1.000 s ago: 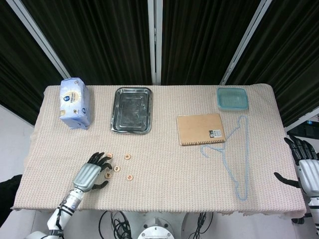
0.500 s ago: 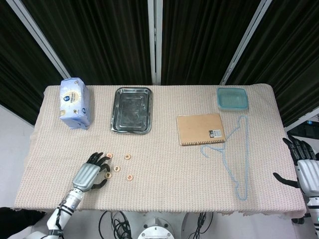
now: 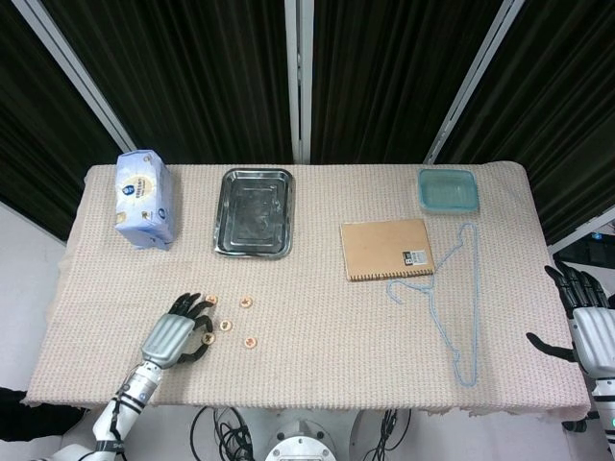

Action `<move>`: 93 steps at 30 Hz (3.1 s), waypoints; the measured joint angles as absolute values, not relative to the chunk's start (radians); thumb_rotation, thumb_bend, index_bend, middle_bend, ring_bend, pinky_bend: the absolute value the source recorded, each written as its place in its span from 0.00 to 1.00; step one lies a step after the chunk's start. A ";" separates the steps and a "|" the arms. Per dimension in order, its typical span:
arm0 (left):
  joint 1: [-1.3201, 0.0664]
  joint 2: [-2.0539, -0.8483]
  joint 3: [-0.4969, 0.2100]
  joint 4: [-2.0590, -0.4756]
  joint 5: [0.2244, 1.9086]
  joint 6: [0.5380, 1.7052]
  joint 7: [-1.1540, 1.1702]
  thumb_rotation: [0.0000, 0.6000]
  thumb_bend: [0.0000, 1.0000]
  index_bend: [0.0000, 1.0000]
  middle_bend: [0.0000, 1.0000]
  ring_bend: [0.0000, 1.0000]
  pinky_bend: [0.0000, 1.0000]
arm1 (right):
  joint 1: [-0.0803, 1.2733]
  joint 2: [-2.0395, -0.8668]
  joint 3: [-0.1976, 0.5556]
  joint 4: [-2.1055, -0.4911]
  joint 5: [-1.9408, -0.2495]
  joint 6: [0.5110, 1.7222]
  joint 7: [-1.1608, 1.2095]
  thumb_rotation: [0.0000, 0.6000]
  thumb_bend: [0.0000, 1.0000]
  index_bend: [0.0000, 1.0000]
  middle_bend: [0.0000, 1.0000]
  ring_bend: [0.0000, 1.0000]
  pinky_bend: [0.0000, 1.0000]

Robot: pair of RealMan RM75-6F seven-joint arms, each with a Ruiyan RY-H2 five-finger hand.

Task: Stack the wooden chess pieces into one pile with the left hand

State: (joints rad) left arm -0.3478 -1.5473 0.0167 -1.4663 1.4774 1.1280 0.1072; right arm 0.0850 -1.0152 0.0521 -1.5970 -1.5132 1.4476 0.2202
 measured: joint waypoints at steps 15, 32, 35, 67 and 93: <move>-0.336 -1.516 0.016 -1.520 1.487 1.181 0.124 1.00 0.34 0.50 0.17 0.00 0.00 | 0.083 -1.013 0.050 -1.600 -1.520 1.451 0.222 1.00 0.07 0.00 0.00 0.00 0.00; -0.447 -1.545 -0.060 -1.549 1.411 1.064 0.200 1.00 0.34 0.50 0.17 0.00 0.00 | 0.078 -1.003 0.054 -1.593 -1.515 1.459 0.257 1.00 0.07 0.00 0.00 0.00 0.00; -0.452 -1.557 -0.058 -1.530 1.399 1.057 0.204 1.00 0.34 0.50 0.17 0.00 0.00 | 0.077 -1.002 0.056 -1.588 -1.513 1.460 0.265 1.00 0.07 0.00 0.00 0.00 0.00; -0.468 -1.565 -0.031 -1.504 1.391 1.061 0.171 1.00 0.34 0.45 0.15 0.00 0.00 | 0.080 -0.999 0.058 -1.596 -1.497 1.440 0.255 1.00 0.07 0.00 0.00 0.00 0.00; -0.476 -1.464 -0.074 -1.601 1.394 1.111 0.167 1.00 0.30 0.36 0.14 0.00 0.00 | 0.077 -0.997 0.060 -1.598 -1.497 1.445 0.261 1.00 0.07 0.00 0.00 0.00 0.00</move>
State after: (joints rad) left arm -0.4764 -1.4640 -0.0741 -1.6013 1.3939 1.1111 0.1670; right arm 0.0770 -0.9969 0.0601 -1.5979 -1.4974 1.4445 0.2606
